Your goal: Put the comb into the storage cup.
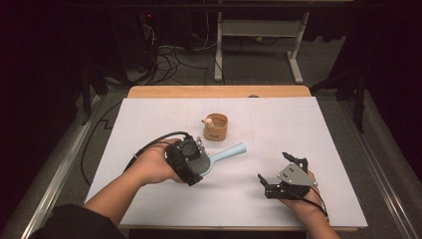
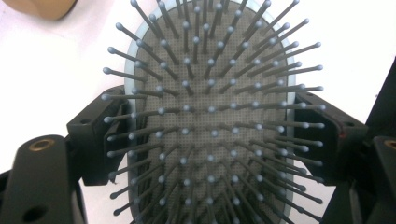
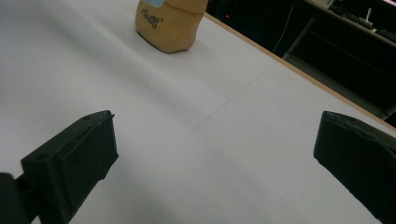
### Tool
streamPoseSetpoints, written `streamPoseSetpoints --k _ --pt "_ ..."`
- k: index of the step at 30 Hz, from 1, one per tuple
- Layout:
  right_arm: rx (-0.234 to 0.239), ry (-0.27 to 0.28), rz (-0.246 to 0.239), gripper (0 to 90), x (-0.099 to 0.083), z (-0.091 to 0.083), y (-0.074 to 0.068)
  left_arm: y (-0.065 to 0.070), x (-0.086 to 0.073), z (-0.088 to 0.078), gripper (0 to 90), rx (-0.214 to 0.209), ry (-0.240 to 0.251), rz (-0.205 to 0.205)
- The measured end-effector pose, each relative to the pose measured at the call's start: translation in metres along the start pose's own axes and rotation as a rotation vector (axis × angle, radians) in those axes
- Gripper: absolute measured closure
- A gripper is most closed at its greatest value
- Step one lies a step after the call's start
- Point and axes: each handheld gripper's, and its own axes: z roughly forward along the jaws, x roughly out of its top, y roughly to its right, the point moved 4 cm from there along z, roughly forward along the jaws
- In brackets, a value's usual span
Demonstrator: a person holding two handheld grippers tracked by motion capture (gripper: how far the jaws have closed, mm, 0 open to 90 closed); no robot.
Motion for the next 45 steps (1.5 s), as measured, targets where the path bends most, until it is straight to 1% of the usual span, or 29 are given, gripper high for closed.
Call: streamPoseSetpoints --k 3,5,6,9,11,13,15,17,18,24,26,29,32,36,38,39,41,43,45 --pt "-0.003 -0.016 -0.069 0.1 0.000 0.009 -0.001 0.000 0.004 0.001 20.7 -0.004 -0.004 0.006" --pt "-0.017 -0.027 -0.092 0.1 0.000 0.013 0.001 0.000 0.007 0.002 20.7 -0.007 -0.008 0.012" --pt "-0.028 -0.036 -0.096 0.1 -0.001 0.015 0.002 0.000 0.009 0.003 20.7 -0.010 -0.007 0.015" --pt "-0.054 -0.047 -0.131 0.0 -0.001 0.019 0.004 -0.001 0.012 0.005 20.7 -0.017 -0.010 0.016" --pt "-0.068 -0.047 -0.162 0.1 -0.002 0.021 0.002 0.000 0.013 0.007 20.7 -0.015 -0.018 0.019" --pt "-0.076 -0.049 -0.198 0.1 -0.003 0.021 0.000 0.000 0.014 0.010 20.7 -0.028 -0.020 0.025" --pt "-0.081 -0.052 -0.230 0.1 -0.003 0.021 -0.002 0.001 0.015 0.012 20.7 -0.029 -0.028 0.024" --pt "-0.084 -0.058 -0.269 0.0 -0.004 0.022 -0.006 0.002 0.017 0.014 20.7 -0.038 -0.025 0.023" --pt "-0.085 -0.060 -0.283 0.1 -0.005 0.022 -0.007 0.002 0.017 0.015 20.7 -0.033 -0.026 0.026" --pt "-0.089 -0.068 -0.367 0.1 -0.007 0.023 -0.014 0.006 0.020 0.018 20.7 -0.042 -0.028 0.039" --pt "-0.087 -0.063 -0.376 0.0 -0.007 0.023 -0.016 0.005 0.020 0.018 20.7 -0.042 -0.029 0.038" --pt "-0.090 -0.060 -0.413 0.1 -0.007 0.022 -0.017 0.005 0.020 0.018 20.7 -0.041 -0.030 0.037" --pt "-0.092 -0.053 -0.432 0.0 -0.006 0.021 -0.018 0.005 0.020 0.018 20.7 -0.040 -0.030 0.036" --pt "-0.081 -0.036 -0.451 0.0 -0.005 0.020 -0.023 0.006 0.020 0.020 20.6 -0.044 -0.038 0.038" --pt "-0.079 -0.032 -0.472 0.1 -0.004 0.020 -0.024 0.007 0.020 0.022 20.7 -0.048 -0.043 0.039" --pt "-0.077 -0.027 -0.476 0.1 -0.003 0.019 -0.026 0.007 0.021 0.022 20.6 -0.048 -0.044 0.037" --pt "-0.077 -0.017 -0.490 0.1 -0.001 0.019 -0.028 0.007 0.022 0.023 20.6 -0.048 -0.052 0.045" --pt "-0.077 -0.010 -0.500 0.1 0.000 0.018 -0.030 0.007 0.022 0.025 20.7 -0.048 -0.045 0.042" --pt "-0.079 0.000 -0.497 0.1 0.002 0.018 -0.032 0.007 0.023 0.025 20.7 -0.050 -0.051 0.041"
